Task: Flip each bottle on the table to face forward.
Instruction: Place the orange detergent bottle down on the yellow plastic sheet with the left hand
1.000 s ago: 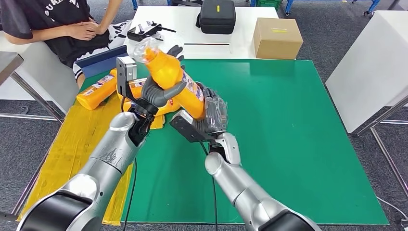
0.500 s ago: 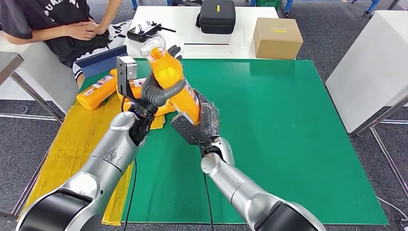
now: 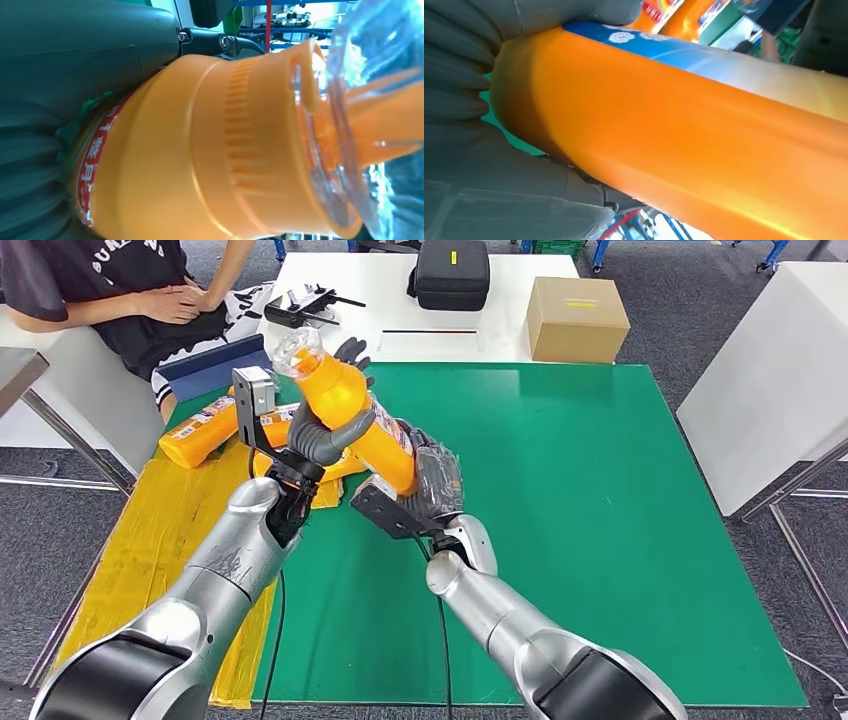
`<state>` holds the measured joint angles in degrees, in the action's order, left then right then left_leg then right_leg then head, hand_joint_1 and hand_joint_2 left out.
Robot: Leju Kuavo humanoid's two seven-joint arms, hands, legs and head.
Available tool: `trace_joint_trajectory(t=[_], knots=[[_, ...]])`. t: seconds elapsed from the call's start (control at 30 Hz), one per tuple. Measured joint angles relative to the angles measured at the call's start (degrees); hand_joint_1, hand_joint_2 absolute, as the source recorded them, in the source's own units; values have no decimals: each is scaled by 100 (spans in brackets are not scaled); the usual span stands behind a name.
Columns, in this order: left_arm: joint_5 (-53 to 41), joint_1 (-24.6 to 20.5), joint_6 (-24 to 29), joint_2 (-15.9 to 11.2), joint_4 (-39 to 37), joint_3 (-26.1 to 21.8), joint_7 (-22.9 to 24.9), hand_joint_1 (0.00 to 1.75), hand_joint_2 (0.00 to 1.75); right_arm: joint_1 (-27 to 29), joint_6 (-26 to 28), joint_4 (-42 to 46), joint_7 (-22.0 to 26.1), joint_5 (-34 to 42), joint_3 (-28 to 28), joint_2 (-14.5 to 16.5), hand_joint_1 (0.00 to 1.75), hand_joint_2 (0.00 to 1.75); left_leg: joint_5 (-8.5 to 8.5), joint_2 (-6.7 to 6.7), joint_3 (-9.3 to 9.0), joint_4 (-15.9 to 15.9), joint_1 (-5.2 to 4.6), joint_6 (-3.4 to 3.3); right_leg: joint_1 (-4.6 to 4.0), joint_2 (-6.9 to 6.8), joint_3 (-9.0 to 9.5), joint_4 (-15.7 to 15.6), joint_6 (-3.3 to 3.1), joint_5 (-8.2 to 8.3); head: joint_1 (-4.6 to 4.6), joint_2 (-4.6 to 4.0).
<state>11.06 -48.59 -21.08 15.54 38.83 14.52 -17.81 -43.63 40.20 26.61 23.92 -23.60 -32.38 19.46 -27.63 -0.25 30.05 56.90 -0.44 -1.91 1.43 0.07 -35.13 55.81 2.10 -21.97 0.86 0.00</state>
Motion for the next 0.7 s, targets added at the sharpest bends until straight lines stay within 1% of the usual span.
trace_joint_trajectory(t=[0.03, 0.07, 0.1, 0.17, 0.2, 0.23, 0.27, 0.7], knots=[[0, 0, 1, 0, -7, -5, 0, 2, 175, 1, 1, 3, -13, -95, 72, -2, 175, 175, 0, 0, 0, 0, 0, 0, 0, 0, 0, 0, 0, 0, 0, 0], [-1, 0, 4, 0, -13, -9, 1, 12, 175, 3, 1, 6, -24, -170, 135, -2, 175, 175, 0, 0, 0, 0, 0, 0, 0, 0, 0, 0, 0, 0, 1, 0], [-4, -1, 8, 0, -18, -11, 2, 48, 175, 5, 2, 10, -35, -231, 185, -2, 175, 175, 0, 0, 0, 0, 0, 0, 0, 0, 0, 0, 0, 0, 0, 0], [-16, 0, 19, 0, -24, -14, 15, 131, 175, 13, 2, 25, -63, -349, 277, -1, 175, 175, 0, 0, 0, 0, 0, 0, 0, 0, 0, 0, 0, 0, 0, 0], [-24, 0, 27, 0, -23, -15, 26, 164, 175, 19, 2, 33, -72, -396, 316, -1, 175, 175, 0, 0, 0, 0, 0, 0, 0, 0, 0, 0, 0, 0, 0, 0], [-34, 1, 36, 0, -22, -16, 38, 173, 175, 28, 2, 43, -75, -425, 352, -1, 175, 175, 0, 0, 1, 0, 0, 0, 0, 0, 0, 0, 0, 0, 1, 0], [-45, 2, 48, 0, -21, -16, 49, 175, 175, 39, 2, 54, -75, -445, 386, -1, 175, 175, 0, 0, 1, 0, 0, 0, 0, 0, 0, 0, 0, 0, 1, 0], [-96, 25, 72, 0, 22, -18, 104, 175, 175, 131, 3, 125, -56, -537, 648, 35, 175, 175, 0, 0, 1, 0, 0, 0, 0, 0, 0, 0, 0, 0, 0, 0]])
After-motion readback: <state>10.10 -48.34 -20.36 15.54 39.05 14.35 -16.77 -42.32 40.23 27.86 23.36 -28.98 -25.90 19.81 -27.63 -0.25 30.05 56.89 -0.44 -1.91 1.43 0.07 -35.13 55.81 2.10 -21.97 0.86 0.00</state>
